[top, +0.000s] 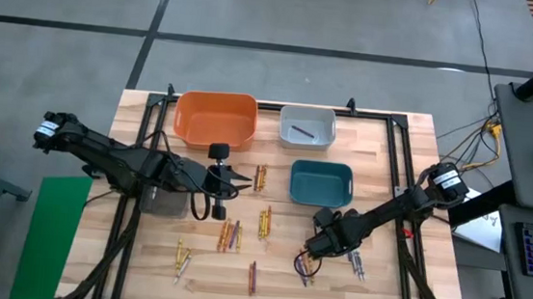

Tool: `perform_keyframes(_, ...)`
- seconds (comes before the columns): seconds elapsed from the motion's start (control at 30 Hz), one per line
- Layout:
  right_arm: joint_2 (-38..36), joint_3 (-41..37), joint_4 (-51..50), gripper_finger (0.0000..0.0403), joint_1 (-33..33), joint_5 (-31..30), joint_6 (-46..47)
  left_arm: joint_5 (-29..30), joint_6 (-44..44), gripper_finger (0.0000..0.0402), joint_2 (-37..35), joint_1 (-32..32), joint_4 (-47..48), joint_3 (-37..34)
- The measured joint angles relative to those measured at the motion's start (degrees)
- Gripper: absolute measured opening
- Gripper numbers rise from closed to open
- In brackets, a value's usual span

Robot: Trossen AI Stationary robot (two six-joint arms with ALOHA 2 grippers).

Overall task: Sort crayons
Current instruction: Put the white crayon into the black bin

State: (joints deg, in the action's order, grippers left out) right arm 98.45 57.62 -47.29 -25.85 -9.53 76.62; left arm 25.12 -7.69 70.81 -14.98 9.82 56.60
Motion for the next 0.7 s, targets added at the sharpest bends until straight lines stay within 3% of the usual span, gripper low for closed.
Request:
perform_keyframes(0.23,-0.6,0.4,-0.2,0.0013,0.0,-0.7,0.2,0.0,0.3,0.0039,-0.6,0.0,-0.4,0.0)
perform_keyframes(0.4,-3.4,3.0,1.3,0.0011,0.1,-4.4,-1.2,0.0,1.6,0.0039,-3.7,-0.6,-0.8,0.0)
perform_keyframes(0.7,-7.5,11.3,6.4,0.0011,0.5,-11.2,-14.1,-0.2,8.8,0.0039,-11.5,-1.8,-0.8,0.0)
